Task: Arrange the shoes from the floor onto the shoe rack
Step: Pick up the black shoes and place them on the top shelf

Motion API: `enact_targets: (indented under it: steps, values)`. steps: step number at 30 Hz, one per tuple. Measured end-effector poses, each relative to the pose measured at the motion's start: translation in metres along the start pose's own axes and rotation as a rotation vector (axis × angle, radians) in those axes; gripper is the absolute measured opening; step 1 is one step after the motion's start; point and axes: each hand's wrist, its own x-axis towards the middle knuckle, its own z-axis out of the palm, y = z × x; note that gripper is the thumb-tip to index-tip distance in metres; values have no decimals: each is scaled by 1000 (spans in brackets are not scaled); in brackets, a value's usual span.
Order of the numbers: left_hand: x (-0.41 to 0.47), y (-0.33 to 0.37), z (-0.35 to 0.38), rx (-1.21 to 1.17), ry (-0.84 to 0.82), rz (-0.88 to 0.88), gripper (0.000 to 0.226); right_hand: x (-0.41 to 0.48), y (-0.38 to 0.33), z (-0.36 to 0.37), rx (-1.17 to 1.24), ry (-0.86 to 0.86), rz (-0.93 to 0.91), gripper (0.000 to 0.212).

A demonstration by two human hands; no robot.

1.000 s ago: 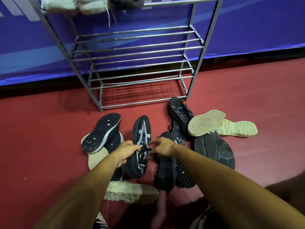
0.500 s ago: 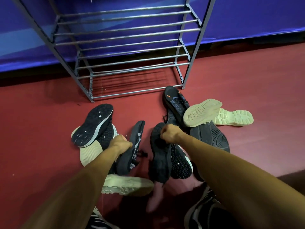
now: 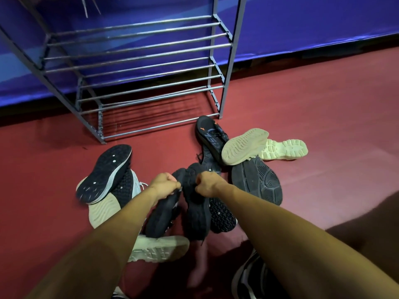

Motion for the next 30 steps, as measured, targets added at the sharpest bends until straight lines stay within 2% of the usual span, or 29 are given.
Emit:
enact_targets:
  steps: [6, 12, 20, 24, 30]
  values:
    - [4, -13, 18, 7, -48, -25, 13, -5, 28, 14, -37, 8, 68, 36]
    - [15, -1, 36, 4, -108, -34, 26, 2, 37, 10, 6, 74, 113, 39]
    - [34, 17, 54, 21, -85, 20, 35, 10, 60, -4, 54, 108, 136, 27]
    - [42, 40, 66, 10, -80, 83, 25, 12, 73, -20, 88, 149, 144, 32]
    - [51, 71, 90, 61, -124, 163, 27, 8, 103, -46, 155, 204, 172, 20]
